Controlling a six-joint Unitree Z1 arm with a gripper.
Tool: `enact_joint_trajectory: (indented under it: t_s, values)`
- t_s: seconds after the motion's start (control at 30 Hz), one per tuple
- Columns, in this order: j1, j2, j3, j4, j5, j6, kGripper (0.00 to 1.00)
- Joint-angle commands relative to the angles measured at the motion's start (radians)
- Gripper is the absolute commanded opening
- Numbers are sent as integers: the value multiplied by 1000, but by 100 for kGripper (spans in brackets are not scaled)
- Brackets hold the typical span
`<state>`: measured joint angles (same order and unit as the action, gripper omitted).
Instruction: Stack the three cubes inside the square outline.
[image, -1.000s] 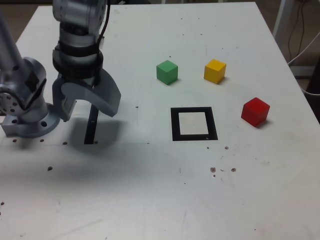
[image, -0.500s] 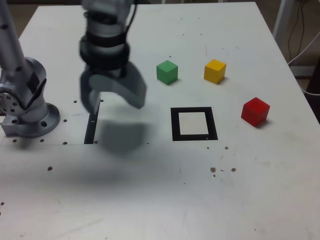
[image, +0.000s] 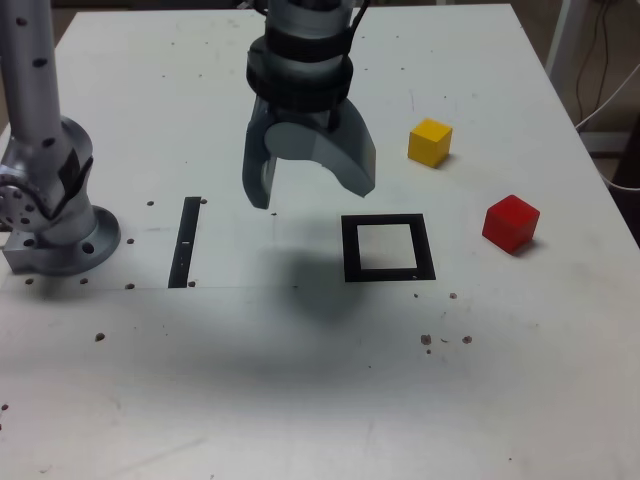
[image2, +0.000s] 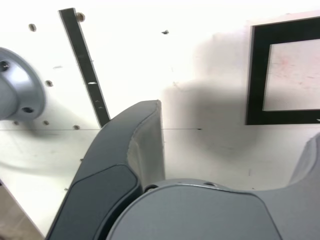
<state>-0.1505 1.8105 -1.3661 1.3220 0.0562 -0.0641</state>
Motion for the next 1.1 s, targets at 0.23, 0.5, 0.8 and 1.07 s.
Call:
enact_joint_trajectory:
  t_s: [0.23,0.5,0.8,1.07]
  values:
    - [2,135,-239,91,0,7,99]
    - [3,223,-400,134,-4,9,99]
    - [31,319,-565,182,-10,40,99]
    - [68,416,-725,228,-16,75,99]
